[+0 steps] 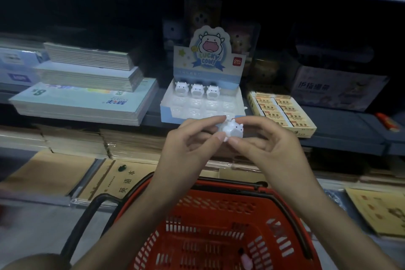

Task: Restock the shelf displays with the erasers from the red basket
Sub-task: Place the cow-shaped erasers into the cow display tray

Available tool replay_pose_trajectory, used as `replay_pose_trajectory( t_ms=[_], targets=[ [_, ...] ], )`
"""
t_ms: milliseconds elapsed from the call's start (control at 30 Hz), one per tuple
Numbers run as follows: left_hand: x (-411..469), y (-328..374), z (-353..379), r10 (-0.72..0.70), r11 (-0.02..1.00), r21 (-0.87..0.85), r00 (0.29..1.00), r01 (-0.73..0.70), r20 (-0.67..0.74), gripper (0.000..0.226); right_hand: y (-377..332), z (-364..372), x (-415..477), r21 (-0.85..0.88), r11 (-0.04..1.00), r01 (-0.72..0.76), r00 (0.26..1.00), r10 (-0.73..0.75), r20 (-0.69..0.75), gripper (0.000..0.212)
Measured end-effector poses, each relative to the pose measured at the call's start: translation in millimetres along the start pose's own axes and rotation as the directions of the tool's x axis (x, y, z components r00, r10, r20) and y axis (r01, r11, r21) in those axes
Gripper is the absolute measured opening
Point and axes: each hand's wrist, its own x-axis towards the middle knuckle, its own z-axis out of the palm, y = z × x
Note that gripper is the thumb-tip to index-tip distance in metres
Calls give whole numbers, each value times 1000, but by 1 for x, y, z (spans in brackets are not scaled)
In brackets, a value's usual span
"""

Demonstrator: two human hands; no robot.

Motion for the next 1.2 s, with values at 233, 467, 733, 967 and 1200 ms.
replay_pose_trajectory(
  t_ms=[233, 467, 733, 967, 1200],
  targets=[
    [10, -12, -9, 228, 685, 693, 970, -224, 88, 41, -18, -18, 47, -403, 908, 110, 958, -205, -199, 22],
    [21, -36, -4, 287, 331, 892, 933, -309, 217, 51, -6, -17, 134, -819, 560, 128, 963, -268, -33, 33],
    [20, -40, 7, 176, 263, 939, 968, -220, 178, 49, 6, -4, 172, -942, 306, 138, 968, -241, 64, 28],
    [20, -39, 6, 149, 258, 942, 972, -214, 180, 51, 5, 0, 187, -954, 291, 72, 984, -177, 20, 32],
    [22, -40, 5, 146, 271, 940, 974, -207, 172, 51, 3, 5, 196, -947, 320, 27, 990, -140, -19, 35]
  ],
)
